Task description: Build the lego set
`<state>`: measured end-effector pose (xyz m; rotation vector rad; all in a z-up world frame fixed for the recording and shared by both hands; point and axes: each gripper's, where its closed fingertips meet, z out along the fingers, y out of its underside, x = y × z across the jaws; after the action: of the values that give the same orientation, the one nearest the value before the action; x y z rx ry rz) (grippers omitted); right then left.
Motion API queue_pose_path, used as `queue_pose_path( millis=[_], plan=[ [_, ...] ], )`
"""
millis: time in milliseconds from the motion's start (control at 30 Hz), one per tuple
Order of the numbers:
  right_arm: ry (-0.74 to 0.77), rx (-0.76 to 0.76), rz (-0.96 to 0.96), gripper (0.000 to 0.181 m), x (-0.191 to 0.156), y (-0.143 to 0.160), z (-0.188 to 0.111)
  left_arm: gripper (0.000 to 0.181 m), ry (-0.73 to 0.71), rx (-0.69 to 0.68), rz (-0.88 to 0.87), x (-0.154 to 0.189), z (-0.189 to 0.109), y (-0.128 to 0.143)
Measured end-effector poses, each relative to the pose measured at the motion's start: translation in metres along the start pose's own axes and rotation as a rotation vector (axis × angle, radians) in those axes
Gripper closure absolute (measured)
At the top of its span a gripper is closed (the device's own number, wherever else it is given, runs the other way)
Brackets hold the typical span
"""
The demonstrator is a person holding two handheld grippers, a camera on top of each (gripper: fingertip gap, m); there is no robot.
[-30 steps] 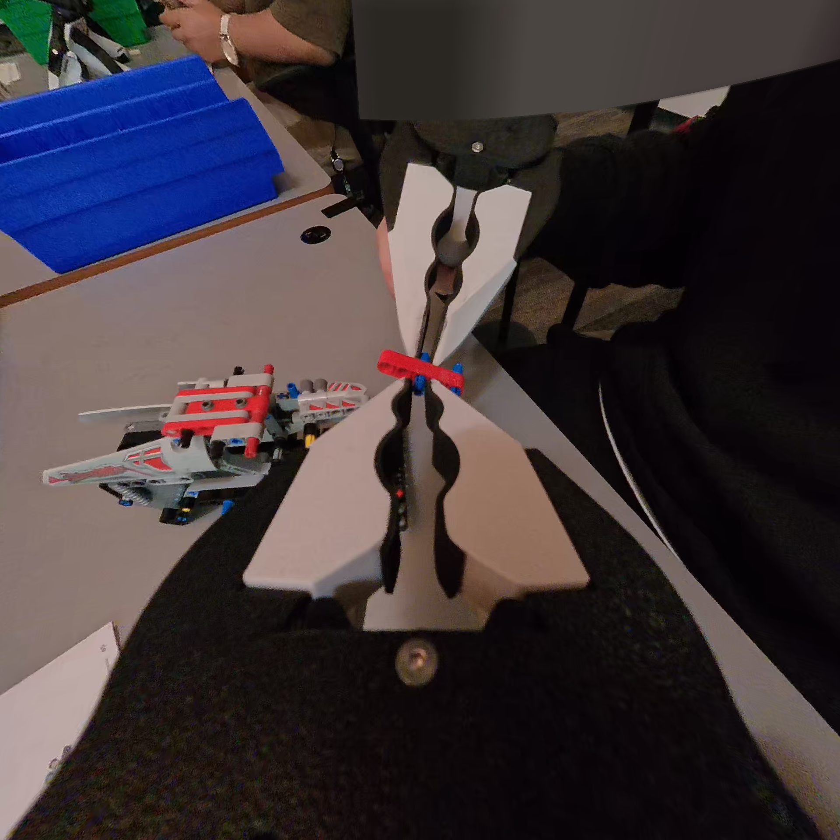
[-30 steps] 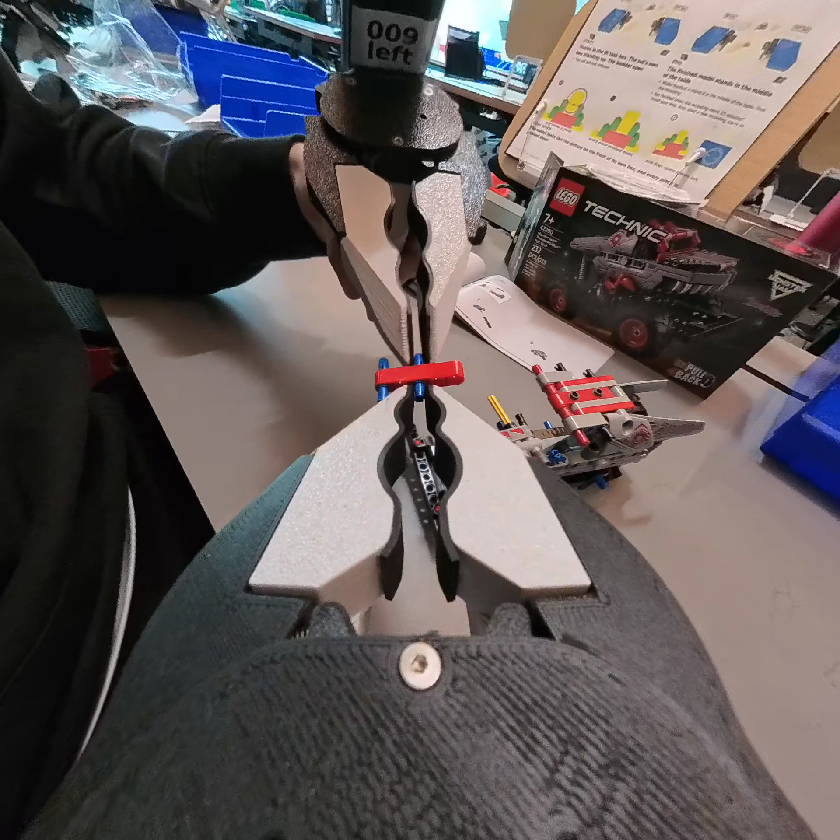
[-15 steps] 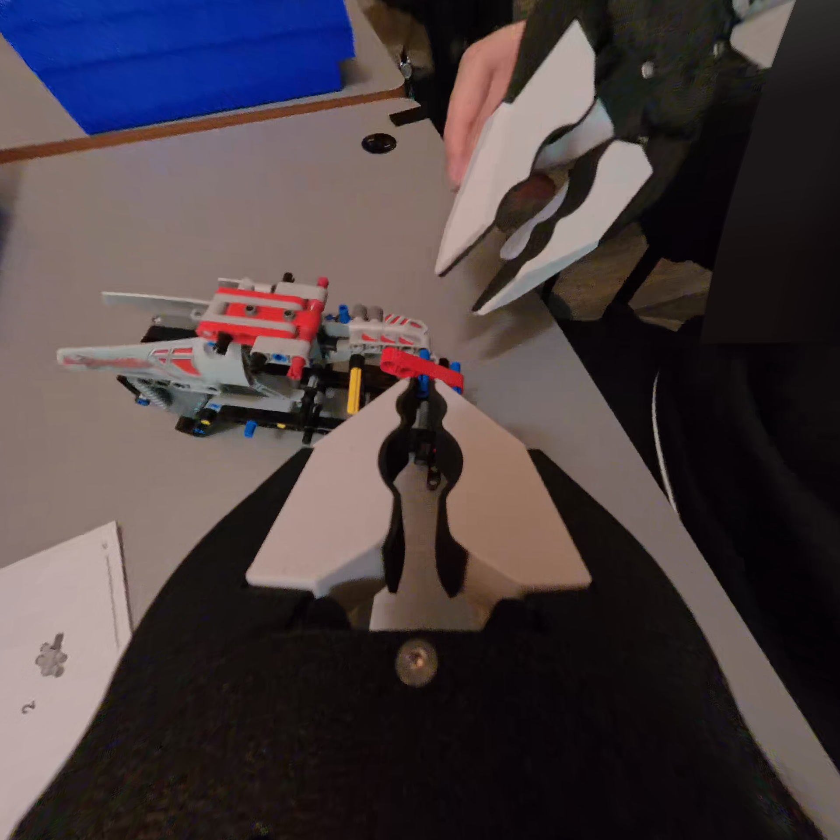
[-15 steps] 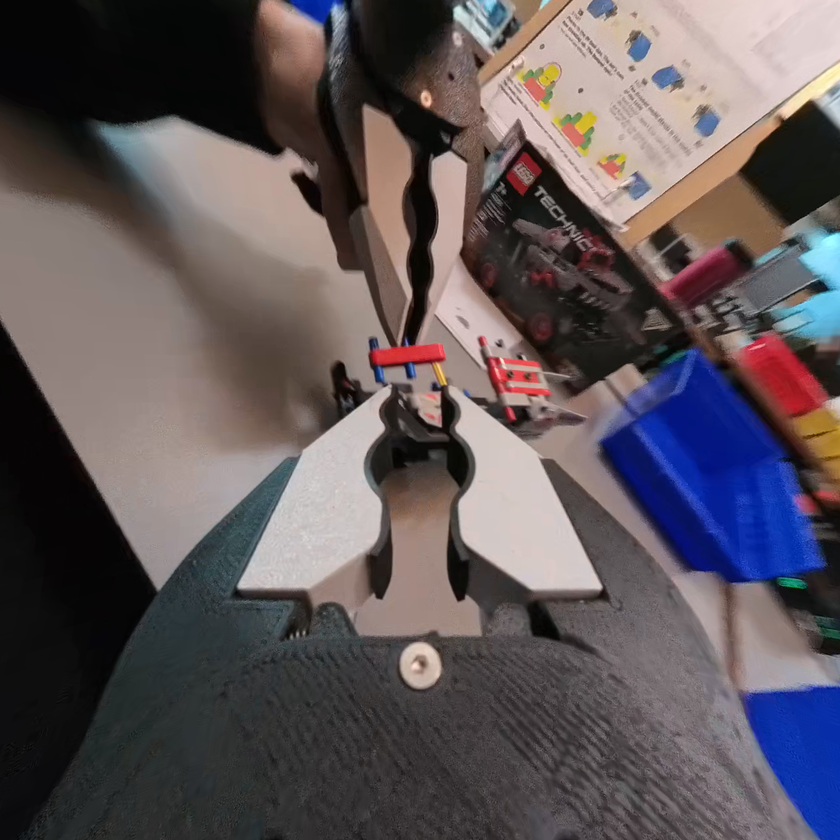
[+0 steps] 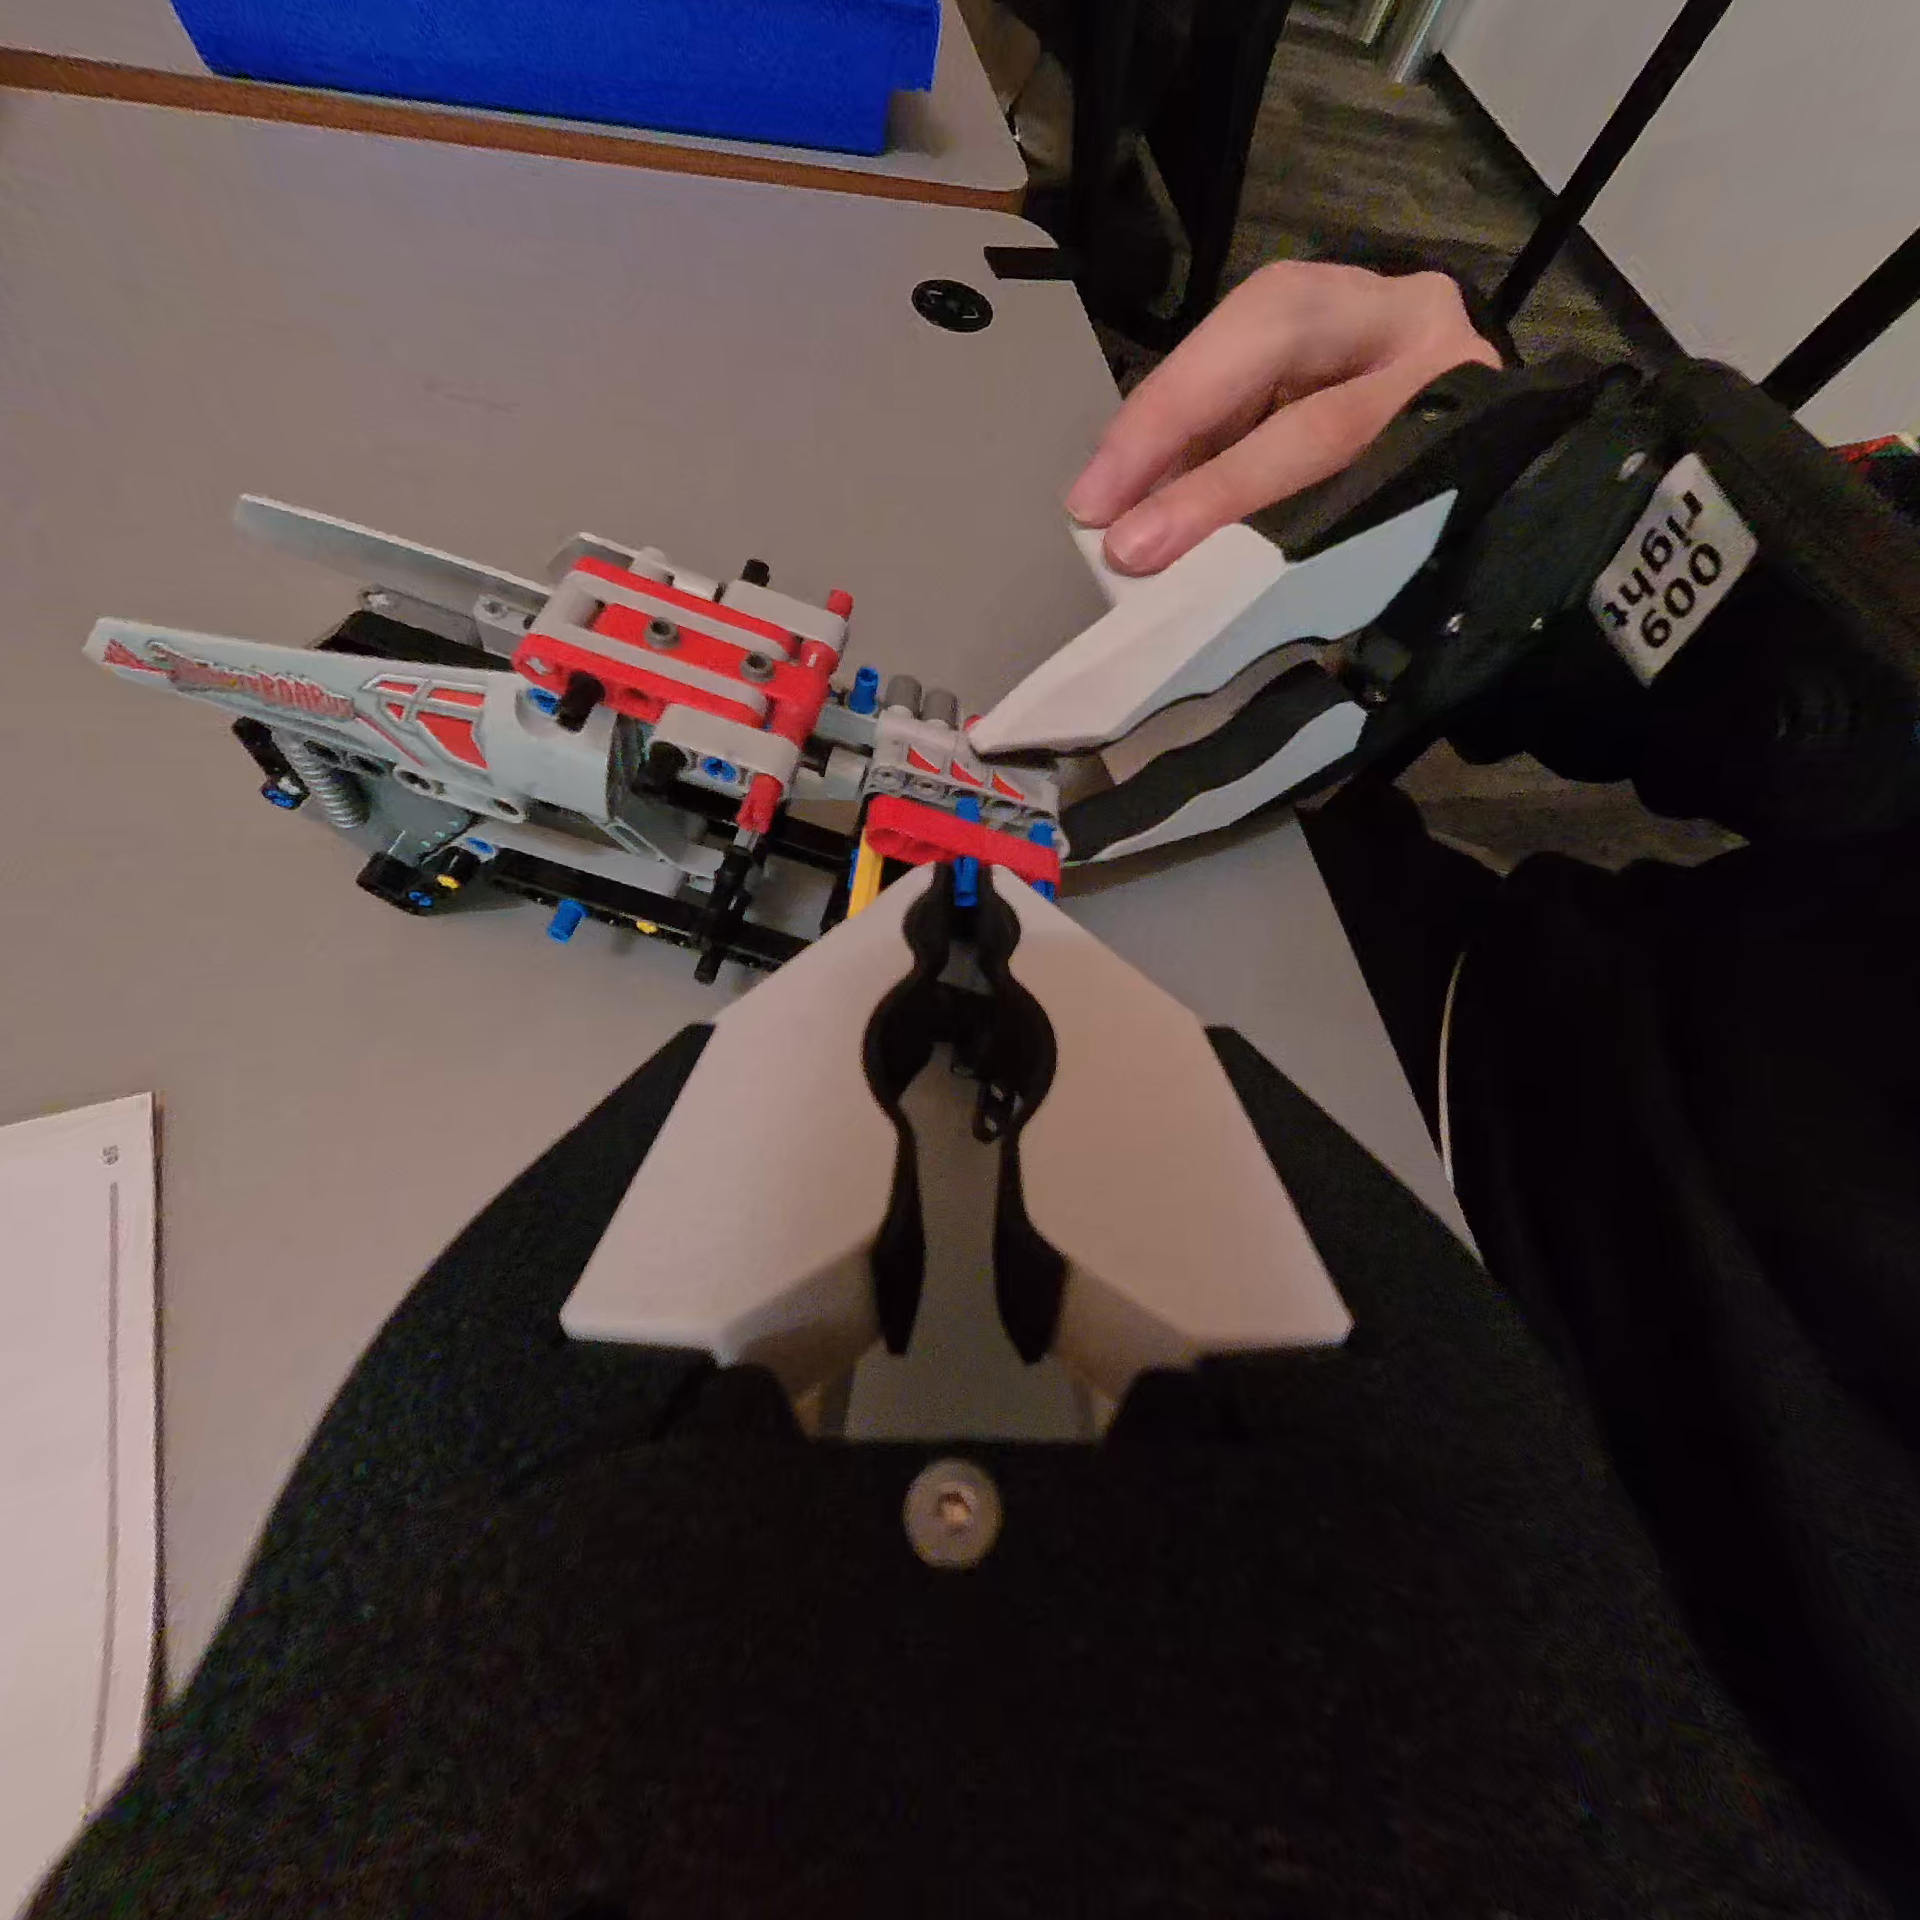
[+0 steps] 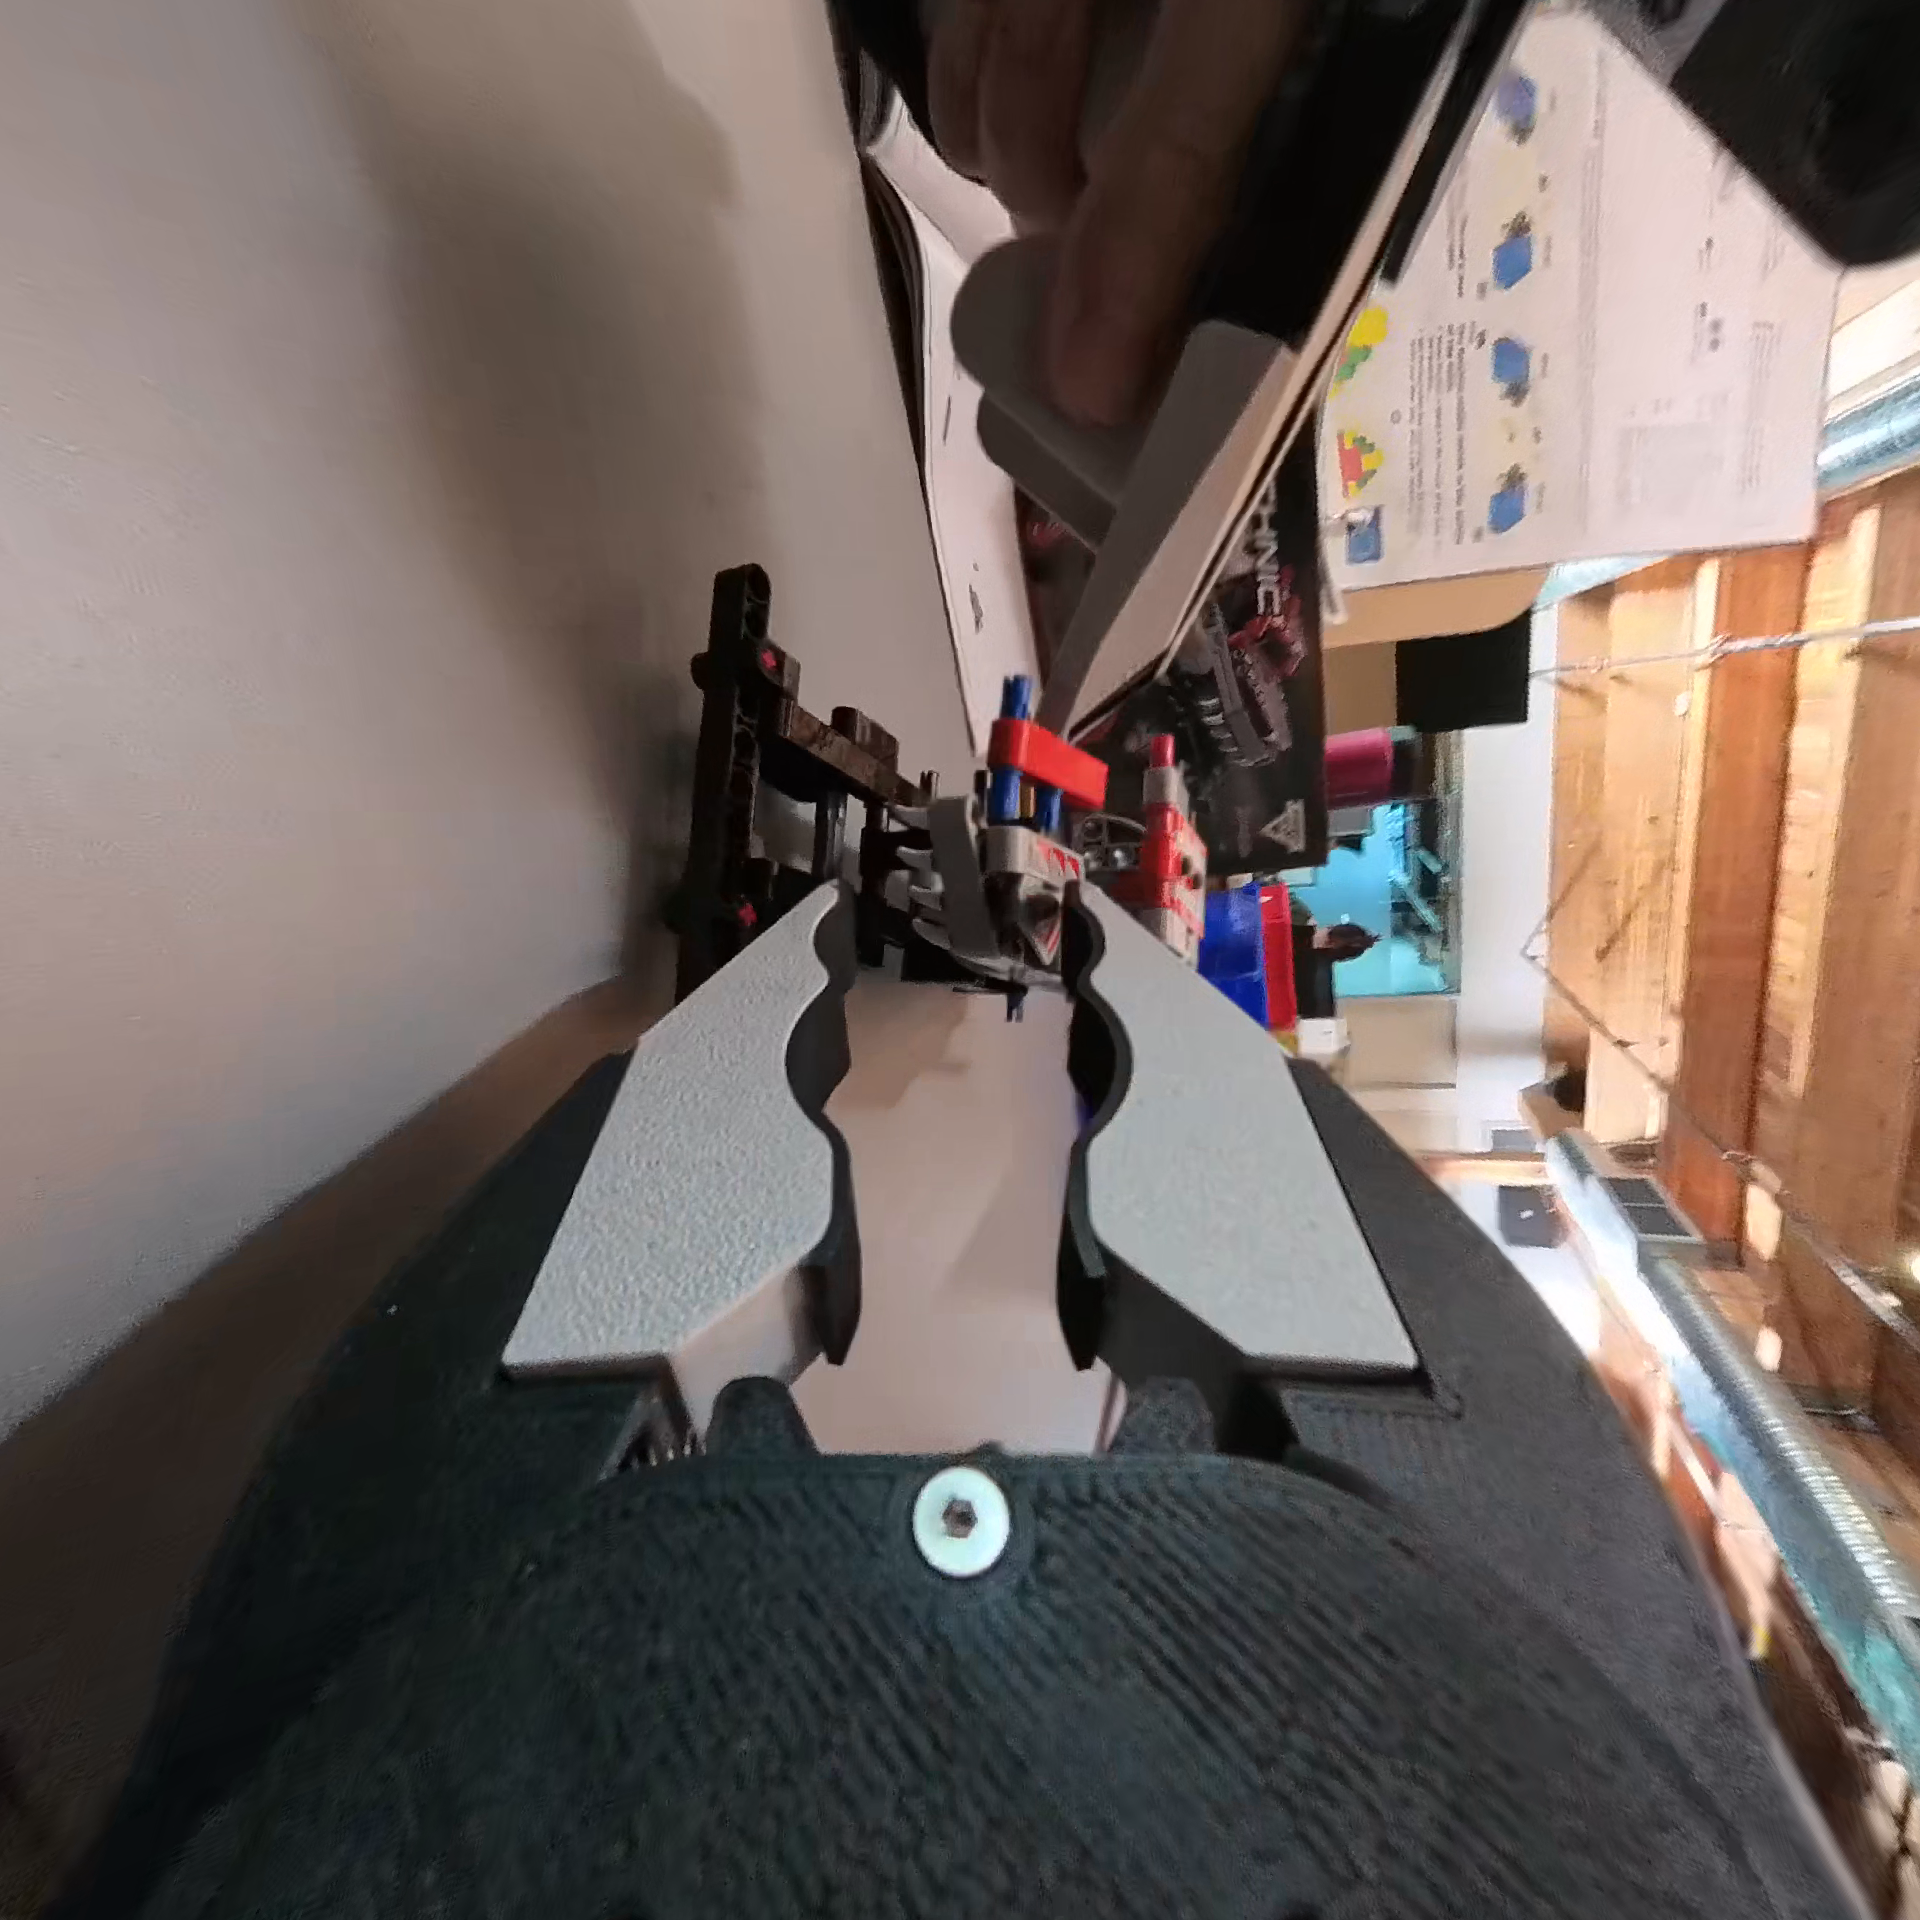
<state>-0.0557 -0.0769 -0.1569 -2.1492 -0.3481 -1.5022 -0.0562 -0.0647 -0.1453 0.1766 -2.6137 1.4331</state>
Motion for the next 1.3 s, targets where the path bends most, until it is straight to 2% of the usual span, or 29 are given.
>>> queue_pose_path(
  millis=[33, 200, 533, 633, 967, 1167, 1300],
  plan=[
    [0.02, 0.01, -0.023, 0.147, 0.002, -0.002, 0.001, 0.18, 0.006, -0.003, -0.006, 0.0, 0.0, 0.0],
    [0.073, 0.005, -0.07, 0.153, 0.006, -0.001, 0.005, 0.18, 0.013, 0.0, -0.037, -0.001, 0.001, -0.001],
    [0.107, 0.035, -0.037, 0.153, 0.008, -0.001, 0.011, 0.18, 0.017, 0.007, -0.057, -0.005, 0.003, -0.003],
    [0.108, 0.057, -0.017, 0.146, 0.006, -0.001, 0.014, 0.18, 0.026, 0.011, -0.071, -0.004, 0.006, -0.002],
    [0.181, 0.099, -0.026, 0.149, 0.011, 0.003, 0.021, 0.18, 0.043, 0.051, -0.102, -0.007, 0.008, -0.004],
    [0.228, 0.109, 0.002, 0.151, 0.014, 0.004, 0.024, 0.18, -0.014, 0.077, -0.06, -0.01, 0.008, -0.006],
    [0.238, 0.094, 0.005, 0.152, 0.015, 0.007, 0.025, 0.18, -0.093, 0.07, 0.085, -0.011, 0.01, -0.008]
  ],
)
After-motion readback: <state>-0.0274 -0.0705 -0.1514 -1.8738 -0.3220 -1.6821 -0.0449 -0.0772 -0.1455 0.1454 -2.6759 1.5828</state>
